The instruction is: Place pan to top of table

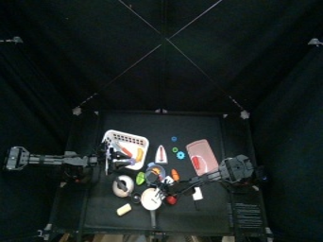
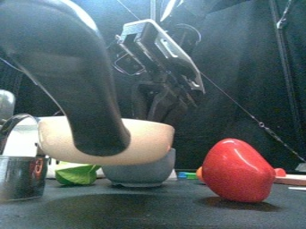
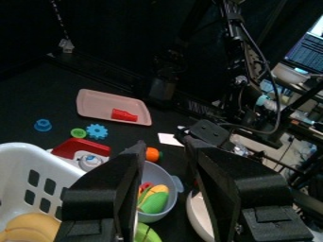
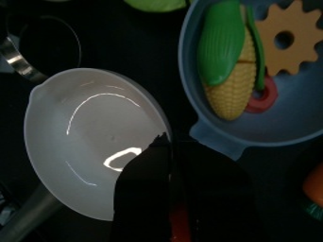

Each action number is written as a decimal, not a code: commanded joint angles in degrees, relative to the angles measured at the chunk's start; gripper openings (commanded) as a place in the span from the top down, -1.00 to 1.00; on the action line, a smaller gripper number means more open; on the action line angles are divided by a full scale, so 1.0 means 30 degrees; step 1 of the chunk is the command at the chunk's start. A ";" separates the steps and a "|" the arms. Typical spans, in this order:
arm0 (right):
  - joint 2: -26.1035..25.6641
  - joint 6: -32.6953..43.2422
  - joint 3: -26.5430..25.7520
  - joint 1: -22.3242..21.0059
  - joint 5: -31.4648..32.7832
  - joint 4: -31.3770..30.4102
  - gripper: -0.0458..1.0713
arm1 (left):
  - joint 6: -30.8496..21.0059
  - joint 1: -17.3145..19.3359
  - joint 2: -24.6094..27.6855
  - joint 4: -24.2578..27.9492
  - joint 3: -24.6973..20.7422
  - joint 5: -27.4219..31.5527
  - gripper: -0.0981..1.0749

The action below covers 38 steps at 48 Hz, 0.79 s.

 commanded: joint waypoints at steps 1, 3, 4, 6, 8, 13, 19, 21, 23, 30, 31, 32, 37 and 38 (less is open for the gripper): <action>-0.1348 0.0000 -0.0645 -0.0469 -0.0352 -0.0059 0.35 | 0.0029 0.0059 0.0029 0.0000 -0.0264 -0.0059 -0.51; -0.1553 0.0000 -0.0674 -0.0615 -0.0439 -0.0059 0.35 | 0.0029 0.0059 0.0029 0.0000 -0.0264 -0.0059 -0.51; -0.1699 0.0000 -0.0674 -0.0703 -0.0469 -0.0029 0.35 | 0.0029 0.0029 0.0029 0.0000 -0.0293 -0.0059 -0.51; -0.1963 0.0000 -0.0674 -0.0879 -0.0527 -0.0059 0.35 | 0.0029 0.0000 0.0029 0.0000 -0.0293 -0.0059 -0.51; -0.2344 -0.0029 -0.0527 -0.1143 -0.0527 -0.0059 0.35 | 0.0029 0.0029 0.0029 0.0000 -0.0264 -0.0059 -0.51; -0.3311 -0.0059 0.0000 -0.1787 -0.0557 -0.0059 0.35 | 0.0029 0.0029 0.0029 0.0000 -0.0264 -0.0059 -0.51; -0.4805 -0.0029 0.1230 -0.2813 -0.0967 -0.0059 0.35 | 0.0029 0.0000 0.0029 0.0000 -0.0293 -0.0059 -0.51; -0.5273 0.0117 0.1699 -0.3223 -0.1084 -0.0059 0.35 | 0.0029 0.0000 0.0029 0.0000 -0.0293 -0.0059 -0.51; -0.5713 0.0176 0.2197 -0.3750 -0.1260 -0.0029 0.35 | 0.0029 0.0000 0.0029 0.0000 -0.0293 -0.0059 -0.51; -0.7178 0.0908 0.3838 -0.6738 -0.2725 0.0469 0.35 | 0.0029 0.0029 0.0029 0.0000 -0.0322 -0.0059 -0.51; -0.7324 0.1143 0.4043 -0.7178 -0.3076 0.0527 0.35 | 0.0029 0.0029 0.0029 0.0000 -0.0322 -0.0059 -0.51; -0.7412 0.1377 0.4248 -0.7617 -0.3457 0.0586 0.35 | 0.0029 0.0000 0.0000 0.0000 -0.0322 -0.0059 -0.51; -0.7529 0.2930 0.5215 -0.9873 -0.5479 0.0586 0.35 | 0.0029 0.0000 0.0000 0.0000 -0.0293 -0.0059 -0.51; -0.7529 0.3193 0.5361 -1.0283 -0.5771 0.0527 0.35 | 0.0029 0.0000 0.0000 0.0000 -0.0293 -0.0059 -0.51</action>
